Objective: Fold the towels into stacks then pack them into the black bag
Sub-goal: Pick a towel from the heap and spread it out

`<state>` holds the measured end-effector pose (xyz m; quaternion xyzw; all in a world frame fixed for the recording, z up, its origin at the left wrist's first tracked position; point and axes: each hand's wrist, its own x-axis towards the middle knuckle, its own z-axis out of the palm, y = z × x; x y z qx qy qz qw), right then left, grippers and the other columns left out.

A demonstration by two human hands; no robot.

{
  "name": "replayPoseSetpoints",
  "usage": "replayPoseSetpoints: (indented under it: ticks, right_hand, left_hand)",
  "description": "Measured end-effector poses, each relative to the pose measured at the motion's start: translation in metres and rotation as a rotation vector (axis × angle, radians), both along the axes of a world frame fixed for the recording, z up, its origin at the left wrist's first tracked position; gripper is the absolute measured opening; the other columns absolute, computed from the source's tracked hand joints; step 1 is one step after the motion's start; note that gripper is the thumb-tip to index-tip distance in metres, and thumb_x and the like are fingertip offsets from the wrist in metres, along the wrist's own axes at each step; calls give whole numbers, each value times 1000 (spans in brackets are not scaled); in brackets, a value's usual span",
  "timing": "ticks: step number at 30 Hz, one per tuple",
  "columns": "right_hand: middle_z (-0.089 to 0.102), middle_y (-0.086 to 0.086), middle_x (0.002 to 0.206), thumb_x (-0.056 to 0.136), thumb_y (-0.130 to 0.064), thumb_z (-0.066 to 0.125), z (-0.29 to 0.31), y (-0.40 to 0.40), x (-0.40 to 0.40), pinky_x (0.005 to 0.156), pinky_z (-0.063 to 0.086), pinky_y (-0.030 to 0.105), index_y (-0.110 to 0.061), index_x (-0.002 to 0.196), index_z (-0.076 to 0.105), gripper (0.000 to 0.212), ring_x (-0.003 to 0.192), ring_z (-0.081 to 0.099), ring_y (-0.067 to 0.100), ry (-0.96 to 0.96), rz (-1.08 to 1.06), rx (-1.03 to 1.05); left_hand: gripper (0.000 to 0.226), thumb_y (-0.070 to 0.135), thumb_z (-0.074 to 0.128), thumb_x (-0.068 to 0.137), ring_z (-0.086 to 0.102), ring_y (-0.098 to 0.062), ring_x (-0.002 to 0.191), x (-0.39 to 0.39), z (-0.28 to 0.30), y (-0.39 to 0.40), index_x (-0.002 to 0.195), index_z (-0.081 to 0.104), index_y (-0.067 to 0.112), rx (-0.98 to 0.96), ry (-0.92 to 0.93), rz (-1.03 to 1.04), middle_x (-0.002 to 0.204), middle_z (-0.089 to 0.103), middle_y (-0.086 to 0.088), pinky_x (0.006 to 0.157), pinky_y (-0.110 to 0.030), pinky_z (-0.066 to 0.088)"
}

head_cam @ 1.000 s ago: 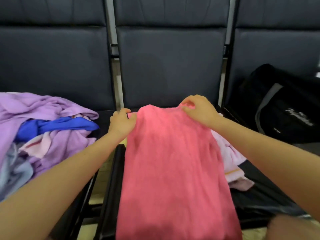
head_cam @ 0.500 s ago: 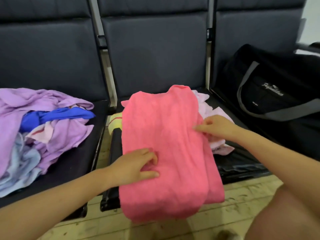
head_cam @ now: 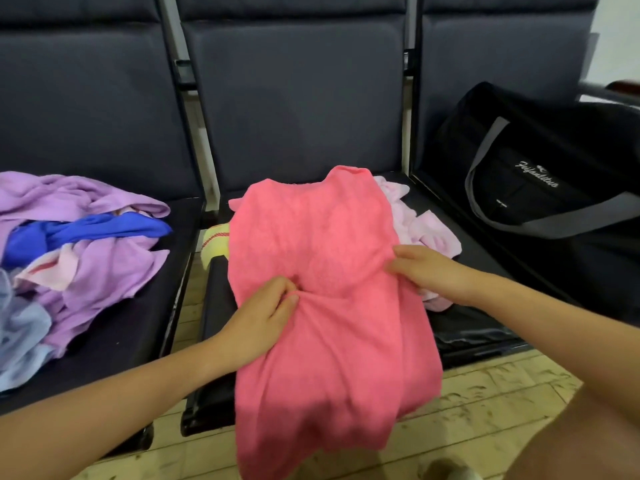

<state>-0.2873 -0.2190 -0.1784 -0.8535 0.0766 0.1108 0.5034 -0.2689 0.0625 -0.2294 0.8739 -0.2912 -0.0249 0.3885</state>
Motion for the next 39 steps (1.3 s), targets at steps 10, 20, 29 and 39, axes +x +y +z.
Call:
replayPoseSetpoints:
  ticks: [10,20,29,39]
  right_hand:
    - [67,-1,102,87,-10,65,34,3,40,77,52,22,-18,94,69,12,88,63,9,-186,-206,518]
    - [58,-7,102,92,-14,57,-6,2,85,77,37,18,-15,105,66,16,98,54,10,-442,-323,-58]
    - [59,2,110,79,-42,73,14,20,61,96,40,34,-17,113,61,44,106,46,18,-743,-142,-517]
    - [60,-11,86,68,-57,76,0,49,-4,75,51,28,-26,87,63,38,80,57,9,-227,671,-597]
  left_hand:
    - [14,20,40,101,46,-2,66,46,54,-3,90,43,12,-257,-211,412,74,45,8,65,-24,34]
    - [22,24,41,100,57,-34,82,97,41,-5,99,54,6,446,-597,342,97,61,-13,74,-46,43]
    - [11,26,54,92,52,-26,96,108,26,-4,87,53,17,324,-308,337,93,54,-1,79,-40,44]
    - [41,70,50,75,46,-6,86,32,34,8,85,53,29,261,-388,-46,89,49,17,79,-25,39]
